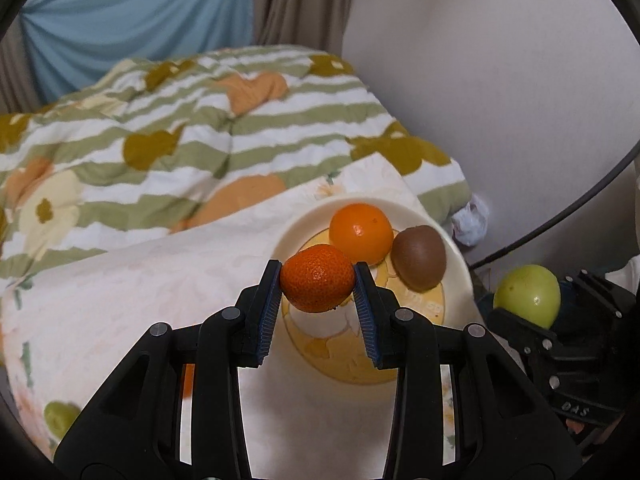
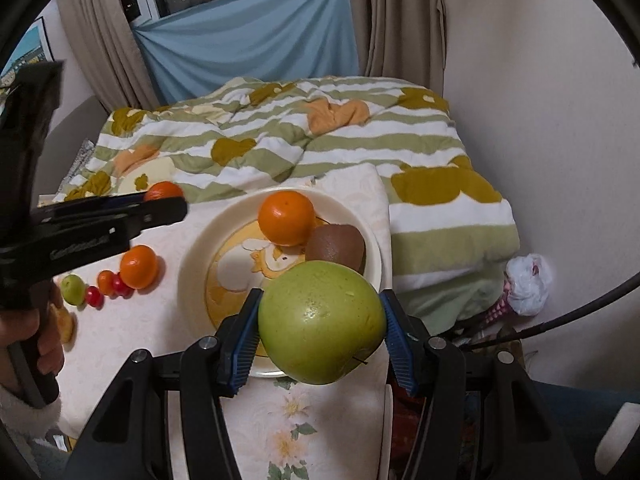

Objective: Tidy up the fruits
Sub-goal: 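Drop the tangerine into the bowl with the left tool while the right tool carries the green apple there, then release the green apple into the bowl with the right tool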

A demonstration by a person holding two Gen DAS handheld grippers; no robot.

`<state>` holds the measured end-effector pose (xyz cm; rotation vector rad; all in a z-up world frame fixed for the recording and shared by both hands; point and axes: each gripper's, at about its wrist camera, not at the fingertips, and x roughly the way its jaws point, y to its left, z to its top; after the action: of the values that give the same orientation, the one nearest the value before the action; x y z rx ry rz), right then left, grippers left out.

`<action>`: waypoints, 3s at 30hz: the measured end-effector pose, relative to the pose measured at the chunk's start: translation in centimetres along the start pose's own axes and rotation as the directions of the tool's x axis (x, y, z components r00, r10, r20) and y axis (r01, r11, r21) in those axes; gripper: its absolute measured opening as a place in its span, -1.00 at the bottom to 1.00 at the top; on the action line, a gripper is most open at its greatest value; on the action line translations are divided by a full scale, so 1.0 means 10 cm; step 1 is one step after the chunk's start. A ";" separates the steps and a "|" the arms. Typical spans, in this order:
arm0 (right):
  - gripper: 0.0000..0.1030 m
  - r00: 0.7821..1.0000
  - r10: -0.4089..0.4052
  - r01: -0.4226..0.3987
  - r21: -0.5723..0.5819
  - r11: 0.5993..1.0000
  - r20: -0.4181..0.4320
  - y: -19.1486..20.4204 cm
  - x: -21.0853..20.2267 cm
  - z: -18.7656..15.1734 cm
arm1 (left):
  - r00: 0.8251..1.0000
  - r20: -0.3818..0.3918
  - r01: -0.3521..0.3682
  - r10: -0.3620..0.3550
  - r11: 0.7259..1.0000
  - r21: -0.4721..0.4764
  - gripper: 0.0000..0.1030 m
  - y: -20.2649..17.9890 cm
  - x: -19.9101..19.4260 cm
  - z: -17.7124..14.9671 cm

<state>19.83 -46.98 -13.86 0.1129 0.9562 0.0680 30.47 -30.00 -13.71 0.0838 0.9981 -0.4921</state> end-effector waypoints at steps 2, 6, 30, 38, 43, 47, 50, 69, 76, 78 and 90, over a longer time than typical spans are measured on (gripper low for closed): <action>0.03 1.000 0.008 -0.008 0.031 0.999 -0.011 -0.01 0.08 0.00 | 1.000 -0.029 0.005 -0.004 1.000 0.011 -0.17 0.03 0.14 0.03; 0.03 0.999 0.017 -0.013 0.082 0.997 -0.038 -0.03 0.21 -0.03 | 0.997 -0.077 0.022 -0.020 1.000 0.022 -0.17 0.07 0.39 0.05; 0.03 0.998 -0.053 0.056 0.132 0.990 -0.025 -0.15 0.05 -0.10 | 0.998 -0.034 -0.056 0.061 0.991 0.121 1.00 0.09 0.21 0.13; 0.03 0.999 -0.024 0.025 0.061 0.998 -0.021 -0.04 0.12 0.02 | 0.993 -0.006 -0.121 0.122 0.990 0.078 1.00 0.23 -0.14 -0.05; 0.03 0.999 0.003 -0.003 0.016 1.000 -0.034 0.05 0.24 0.05 | 0.986 0.002 -0.164 0.164 0.986 0.040 1.00 0.33 -0.34 -0.19; 0.03 0.999 0.012 -0.013 -0.015 1.000 -0.050 0.10 0.36 0.04 | 0.982 -0.001 -0.188 0.188 0.982 0.010 1.00 0.40 -0.49 -0.32; 0.03 0.998 0.032 -0.034 -0.027 0.999 -0.062 0.11 0.45 0.02 | 0.979 -0.006 -0.206 0.206 0.979 -0.009 1.00 0.43 -0.55 -0.41; 0.35 1.000 0.021 -0.022 -0.080 0.997 -0.009 0.17 0.55 -0.12 | 0.966 -0.051 -0.258 0.255 0.963 -0.082 1.00 0.45 -0.59 -0.92; 0.93 0.996 0.036 -0.030 -0.078 0.996 0.078 0.15 0.37 -0.08 | 0.964 -0.039 -0.265 0.262 0.959 -0.102 1.00 0.38 -0.71 -1.01; 0.99 0.995 0.042 -0.035 -0.077 0.996 0.092 0.13 0.30 -0.10 | 0.964 -0.031 -0.267 0.265 0.958 -0.109 1.00 0.34 -0.77 -1.06; 0.99 0.992 0.047 -0.033 -0.118 0.993 0.117 0.14 -0.26 -0.18 | 0.952 0.046 -0.294 0.304 0.944 -0.153 1.00 0.15 -1.32 -1.22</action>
<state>16.86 -45.78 -12.66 0.0288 0.8289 0.1516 15.64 -20.44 -9.77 0.0866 0.9304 -0.1426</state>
